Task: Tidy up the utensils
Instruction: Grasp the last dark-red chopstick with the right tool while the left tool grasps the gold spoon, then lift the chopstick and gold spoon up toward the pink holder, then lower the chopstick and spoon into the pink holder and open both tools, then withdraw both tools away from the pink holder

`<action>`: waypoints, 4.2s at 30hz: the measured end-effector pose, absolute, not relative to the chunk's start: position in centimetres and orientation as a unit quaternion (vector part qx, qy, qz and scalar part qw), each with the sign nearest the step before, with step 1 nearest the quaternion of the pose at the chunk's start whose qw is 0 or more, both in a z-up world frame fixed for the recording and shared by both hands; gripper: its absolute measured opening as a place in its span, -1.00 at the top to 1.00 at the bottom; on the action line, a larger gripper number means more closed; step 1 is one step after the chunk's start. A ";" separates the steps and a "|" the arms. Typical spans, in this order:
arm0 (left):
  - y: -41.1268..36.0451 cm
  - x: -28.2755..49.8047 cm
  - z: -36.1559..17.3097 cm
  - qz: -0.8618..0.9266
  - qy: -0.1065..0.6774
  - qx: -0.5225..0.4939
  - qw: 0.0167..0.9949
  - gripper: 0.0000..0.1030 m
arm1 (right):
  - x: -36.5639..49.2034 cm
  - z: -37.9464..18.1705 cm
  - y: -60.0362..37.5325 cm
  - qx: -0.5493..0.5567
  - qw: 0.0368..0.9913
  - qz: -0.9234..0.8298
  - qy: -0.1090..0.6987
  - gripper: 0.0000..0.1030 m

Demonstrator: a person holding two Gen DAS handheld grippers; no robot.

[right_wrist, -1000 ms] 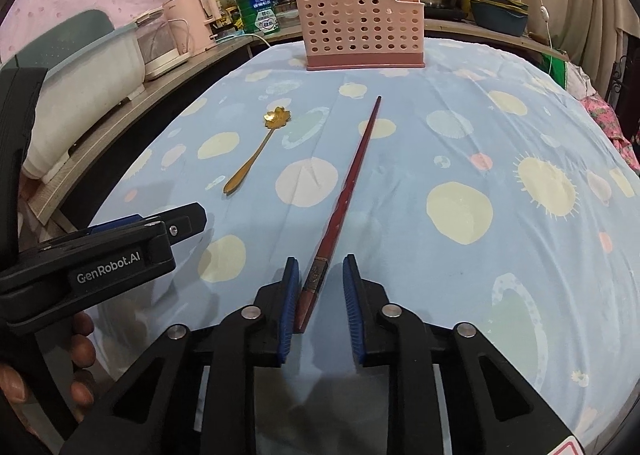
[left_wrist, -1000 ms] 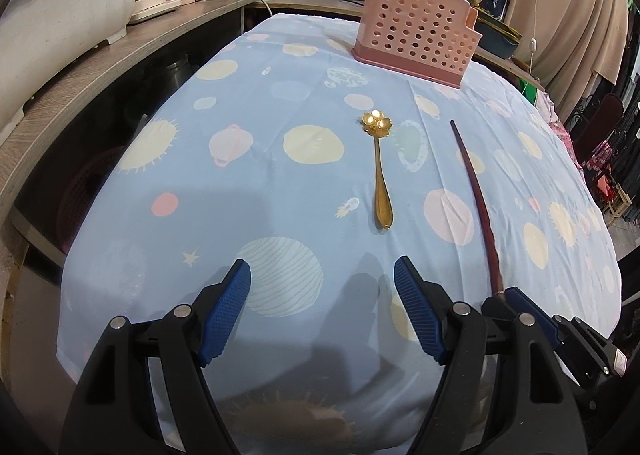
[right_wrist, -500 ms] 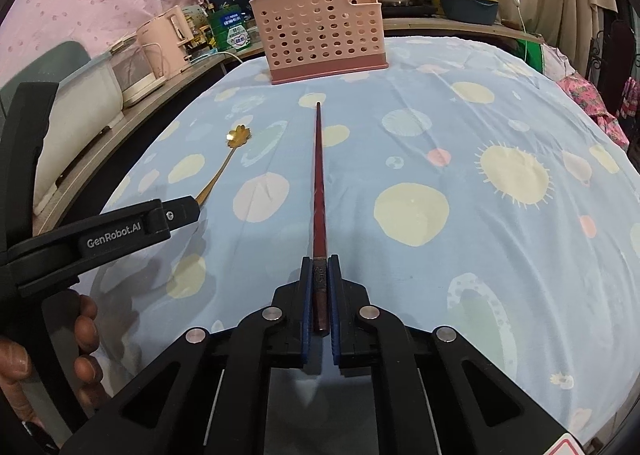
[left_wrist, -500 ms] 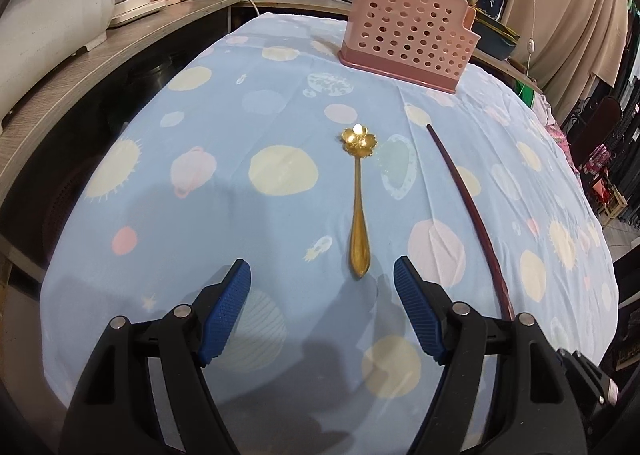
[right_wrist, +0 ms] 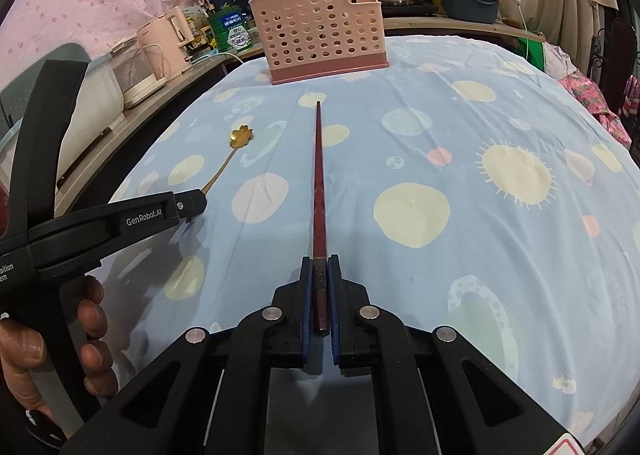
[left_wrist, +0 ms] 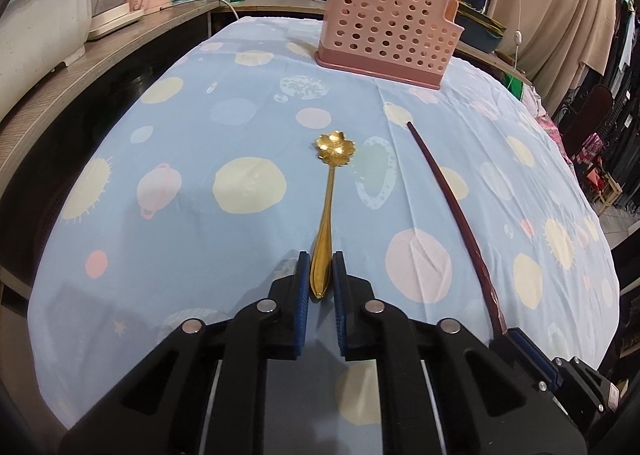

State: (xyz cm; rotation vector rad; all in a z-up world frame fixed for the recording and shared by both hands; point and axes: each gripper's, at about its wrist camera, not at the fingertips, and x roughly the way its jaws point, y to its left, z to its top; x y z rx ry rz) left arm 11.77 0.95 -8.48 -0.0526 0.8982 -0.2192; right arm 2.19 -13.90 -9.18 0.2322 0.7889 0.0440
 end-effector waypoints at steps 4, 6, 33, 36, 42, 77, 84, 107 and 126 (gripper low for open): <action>0.9 11.2 -8.3 -0.114 0.437 -0.029 0.892 0.80 | 2.2 -9.1 -14.0 0.116 0.916 0.023 0.383 0.87; 1.0 10.8 -8.0 -0.117 0.437 -0.032 0.891 0.80 | 2.1 -9.1 -14.1 0.119 0.916 0.022 0.383 0.87; 1.7 8.7 1.0 -0.132 0.376 -0.037 0.916 0.98 | -0.5 -1.2 -18.7 0.176 0.943 0.008 0.281 0.87; 1.4 8.8 2.2 -0.136 0.369 -0.028 0.919 0.98 | -0.4 0.5 -19.3 0.181 0.948 0.008 0.263 0.87; 0.4 9.5 4.9 -0.148 0.348 -0.019 0.925 0.98 | 0.6 4.0 -20.5 0.191 0.956 0.014 0.221 0.87; -3.5 27.9 18.0 -0.131 0.230 0.003 0.964 0.98 | 19.7 18.7 -25.7 0.225 0.973 0.002 0.043 0.87; -4.3 31.9 16.1 -0.125 0.249 0.005 0.961 0.98 | 24.6 17.9 -25.4 0.222 0.974 -0.004 0.055 0.87; -4.6 33.7 11.7 -0.126 0.292 -0.004 0.948 0.98 | 29.3 11.1 -22.4 0.197 0.967 0.023 0.162 0.87; -4.4 32.3 11.3 -0.104 0.289 -0.003 0.952 0.02 | 28.3 10.3 -22.0 0.193 0.965 0.017 0.177 0.45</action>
